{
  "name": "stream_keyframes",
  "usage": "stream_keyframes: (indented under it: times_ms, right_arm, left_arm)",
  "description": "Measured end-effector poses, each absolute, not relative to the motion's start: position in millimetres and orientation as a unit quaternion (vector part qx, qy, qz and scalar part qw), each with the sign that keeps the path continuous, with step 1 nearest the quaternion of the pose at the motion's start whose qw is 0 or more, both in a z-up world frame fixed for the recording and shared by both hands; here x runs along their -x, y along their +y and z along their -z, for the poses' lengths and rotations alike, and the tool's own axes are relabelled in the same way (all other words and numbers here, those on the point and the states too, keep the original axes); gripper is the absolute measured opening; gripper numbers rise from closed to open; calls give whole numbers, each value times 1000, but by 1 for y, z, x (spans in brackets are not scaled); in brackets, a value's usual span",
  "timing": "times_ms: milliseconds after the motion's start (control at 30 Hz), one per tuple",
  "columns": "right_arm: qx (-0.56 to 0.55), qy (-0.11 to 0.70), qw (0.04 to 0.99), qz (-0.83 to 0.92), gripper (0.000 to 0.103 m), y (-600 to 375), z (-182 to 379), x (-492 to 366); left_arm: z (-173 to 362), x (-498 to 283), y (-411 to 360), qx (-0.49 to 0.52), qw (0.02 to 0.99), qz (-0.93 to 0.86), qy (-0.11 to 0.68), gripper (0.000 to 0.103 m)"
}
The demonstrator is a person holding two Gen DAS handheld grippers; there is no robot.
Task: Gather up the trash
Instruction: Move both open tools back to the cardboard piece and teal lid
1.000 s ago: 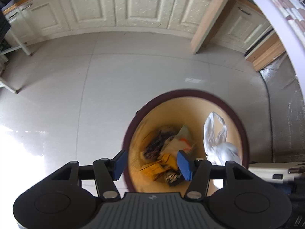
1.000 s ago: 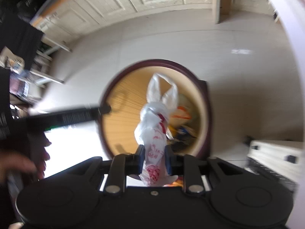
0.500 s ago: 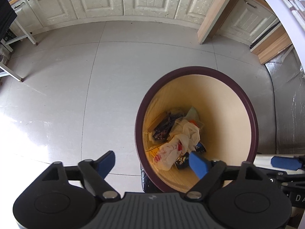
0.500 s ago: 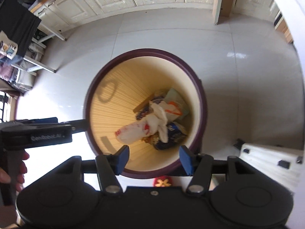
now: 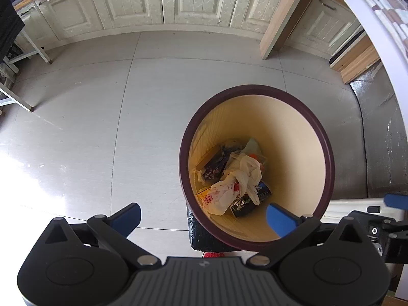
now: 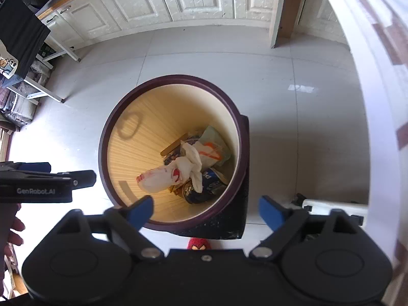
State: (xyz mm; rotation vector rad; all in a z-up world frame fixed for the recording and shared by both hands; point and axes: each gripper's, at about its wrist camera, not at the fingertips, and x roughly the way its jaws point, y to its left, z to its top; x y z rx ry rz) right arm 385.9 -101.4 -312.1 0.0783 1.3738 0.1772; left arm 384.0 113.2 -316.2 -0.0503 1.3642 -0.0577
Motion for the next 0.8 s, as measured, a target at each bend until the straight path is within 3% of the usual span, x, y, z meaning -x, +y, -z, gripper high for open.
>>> stream_keyframes:
  times_ms: [167,800]
  right_arm:
    - [-14,618,783,-74,103,-103,297,-377]
    - [-15,568,819,-77,103,-110,224,-343]
  left_arm:
    - [300,-372,115,19,782,25,623,103]
    - [232,-320,129,40,812,11,582,103]
